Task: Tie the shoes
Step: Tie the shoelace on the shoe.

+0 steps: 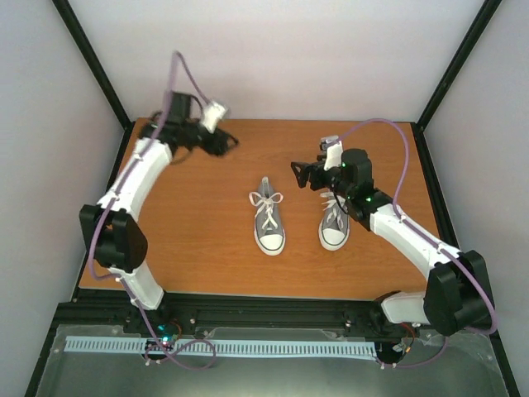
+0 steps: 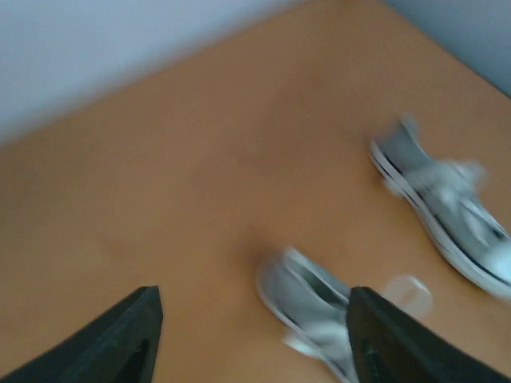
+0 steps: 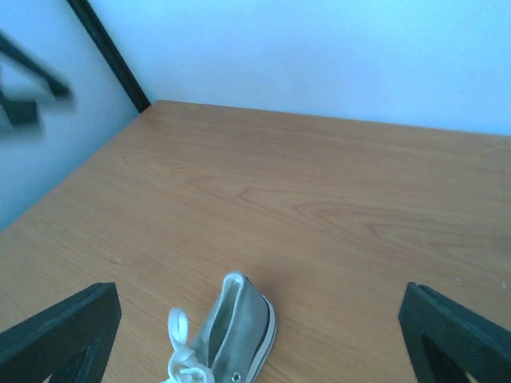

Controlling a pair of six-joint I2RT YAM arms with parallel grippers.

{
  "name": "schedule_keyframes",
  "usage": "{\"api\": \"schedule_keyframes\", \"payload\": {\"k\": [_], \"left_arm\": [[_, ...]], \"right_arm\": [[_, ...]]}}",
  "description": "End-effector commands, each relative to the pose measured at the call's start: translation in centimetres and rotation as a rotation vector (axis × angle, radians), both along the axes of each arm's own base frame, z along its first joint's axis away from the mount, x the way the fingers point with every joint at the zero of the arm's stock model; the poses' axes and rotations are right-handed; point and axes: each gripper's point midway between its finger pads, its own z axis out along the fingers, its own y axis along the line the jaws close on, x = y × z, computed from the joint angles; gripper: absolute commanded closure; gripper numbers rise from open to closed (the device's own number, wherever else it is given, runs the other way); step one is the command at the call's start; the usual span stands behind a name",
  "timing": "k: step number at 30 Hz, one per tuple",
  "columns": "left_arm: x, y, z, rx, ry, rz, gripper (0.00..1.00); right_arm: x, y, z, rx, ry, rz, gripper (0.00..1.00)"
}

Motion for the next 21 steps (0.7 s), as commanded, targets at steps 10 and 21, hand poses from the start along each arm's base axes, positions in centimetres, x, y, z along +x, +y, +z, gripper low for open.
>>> {"api": "schedule_keyframes", "payload": {"k": [10,21], "left_arm": [[-14.0,-6.7,-20.5,0.247,0.470,-0.349,0.61],[-13.8,-8.2,-24.4,0.281,0.490,-0.379,0.60]], "right_arm": [[-0.9,1.8,-3.8,0.058,0.203,0.076,0.23],[-1.0,2.7,-6.5,0.064,0.291,0.097,0.26]]}}
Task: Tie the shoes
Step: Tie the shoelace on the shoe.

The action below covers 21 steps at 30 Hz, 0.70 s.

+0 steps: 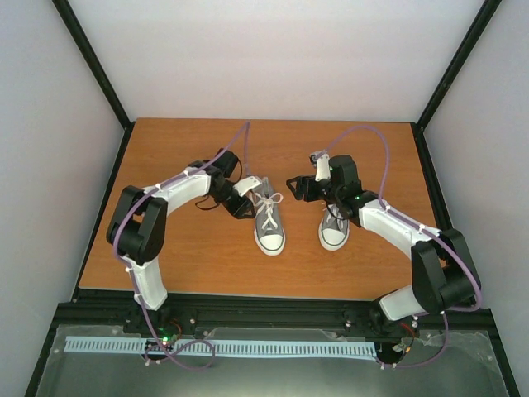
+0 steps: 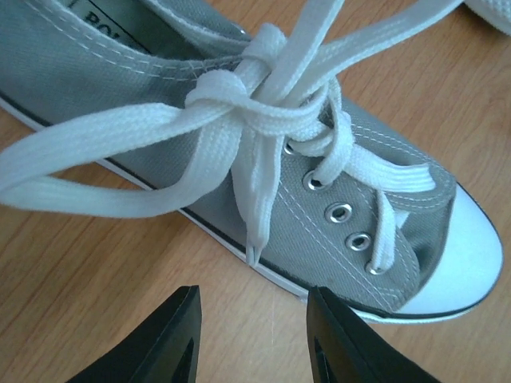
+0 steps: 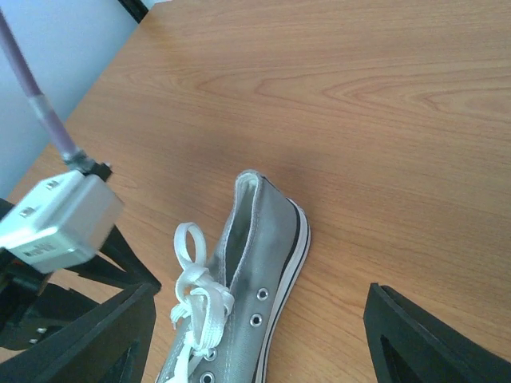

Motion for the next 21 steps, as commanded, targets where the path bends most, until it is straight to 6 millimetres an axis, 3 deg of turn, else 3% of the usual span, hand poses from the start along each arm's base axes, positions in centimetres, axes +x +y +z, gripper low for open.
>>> {"api": "schedule_keyframes", "payload": {"k": [1,8,18,21], "left_arm": [[1.1,-1.1,-0.9,0.004,-0.029,-0.025,0.61],[1.0,-1.8,-1.7,-0.010,-0.001,-0.031,0.66],[1.0,-2.7,-1.3,-0.051,0.002,-0.033,0.71],[1.1,-2.9,-1.4,-0.051,0.005,-0.040,0.79]], "right_arm": [[-0.1,0.5,0.7,0.022,-0.006,0.015,0.26],[-0.3,0.3,0.3,0.008,-0.001,0.012,0.27],[-0.4,0.8,-0.1,0.029,0.023,0.036,0.27],[-0.6,1.0,-0.2,0.033,0.030,0.045,0.27]]}}
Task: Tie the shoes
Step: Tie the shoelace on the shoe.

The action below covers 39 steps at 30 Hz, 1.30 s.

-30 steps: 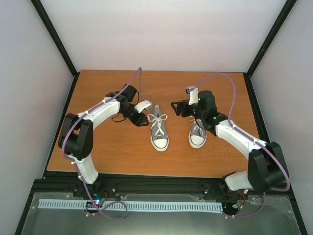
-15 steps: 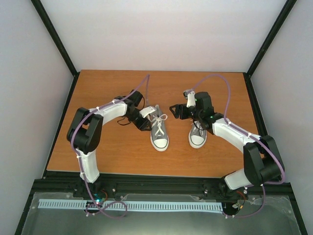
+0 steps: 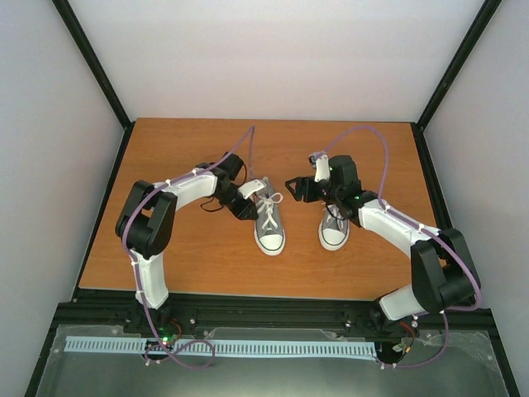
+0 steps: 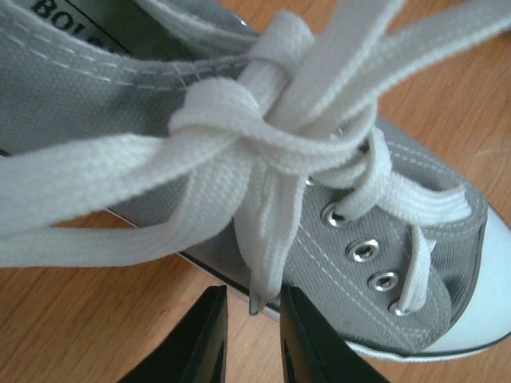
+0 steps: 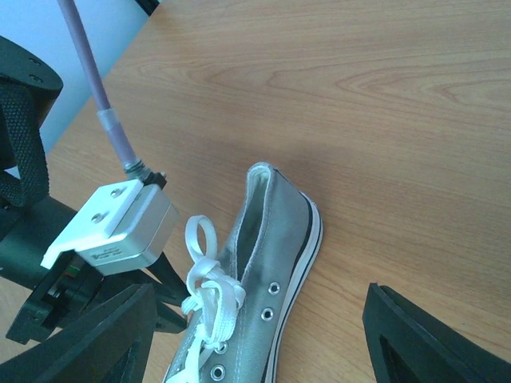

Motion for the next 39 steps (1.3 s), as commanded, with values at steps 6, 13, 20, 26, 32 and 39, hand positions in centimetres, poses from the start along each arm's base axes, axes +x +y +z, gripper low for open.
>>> {"api": "schedule_keyframes", "payload": {"k": [6,13,20,26,32,39], "left_arm": [[0.4,-1.5,1.5,-0.056,-0.029,-0.037,0.99],[-1.2,-0.6,2.0,-0.045,-0.033,-0.060,0.99],[-2.1,-0.2,1.2,-0.028,-0.004,-0.070,0.99],[-2.5,0.1,1.0,-0.019,-0.001,-0.085,0.99],[-2.5,0.4,0.7,0.001,-0.003,-0.086,0.99],[-2.6,0.4,0.7,-0.004,0.002,-0.089,0.99]], "right_arm": [[-0.8,2.0,-1.5,0.068,0.096,0.069,0.27],[-1.1,4.6,-2.8,0.067,0.134,0.136,0.32],[-0.9,5.4,-3.1,0.076,0.151,0.153,0.38],[-0.3,5.7,-3.7,0.070,0.155,0.138,0.41],[0.3,6.7,-3.5,0.078,0.150,0.172,0.41],[0.8,7.8,-4.0,0.067,0.155,0.184,0.42]]}}
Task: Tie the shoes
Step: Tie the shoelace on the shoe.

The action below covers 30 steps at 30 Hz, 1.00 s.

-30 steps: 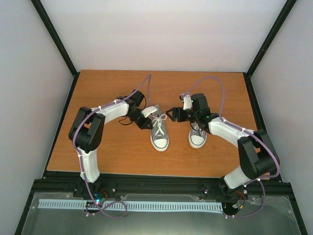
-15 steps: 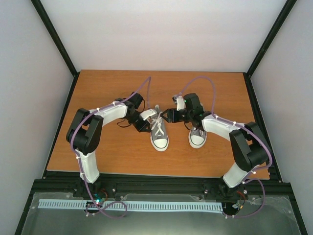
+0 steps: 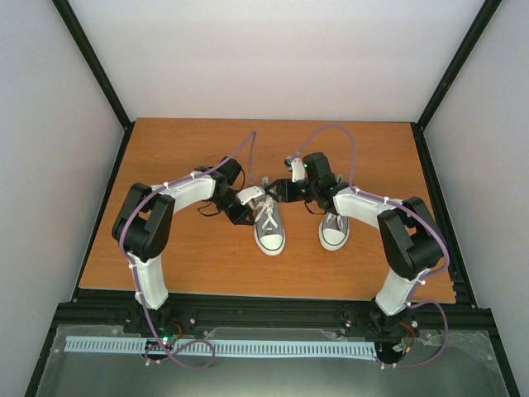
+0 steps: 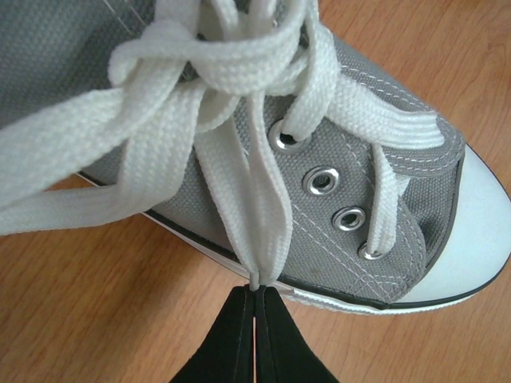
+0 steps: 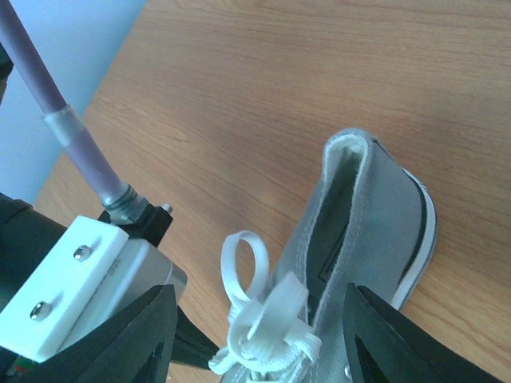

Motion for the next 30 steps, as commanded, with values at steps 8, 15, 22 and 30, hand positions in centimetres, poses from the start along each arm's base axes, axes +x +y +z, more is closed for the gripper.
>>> {"api": "schedule_keyframes", "payload": {"k": [8,15,22,30], "left_arm": [[-0.7,-0.3,1.2,-0.017,-0.017,-0.036,0.94],[0.1,0.0,5.4,-0.009,-0.107,-0.054,0.69],[3.2,-1.9,9.1,-0.057,-0.195,0.041,0.56],[4.8,-4.2,6.1,0.012,-0.299,0.069,0.54]], "right_arm": [[0.9,1.8,-0.6,-0.002,-0.005,0.024,0.62],[1.0,1.5,-0.9,-0.022,0.006,0.001,0.89],[0.9,1.4,-0.3,0.015,0.023,-0.029,0.97],[0.7,0.8,0.0,0.057,0.049,-0.095,0.97]]}}
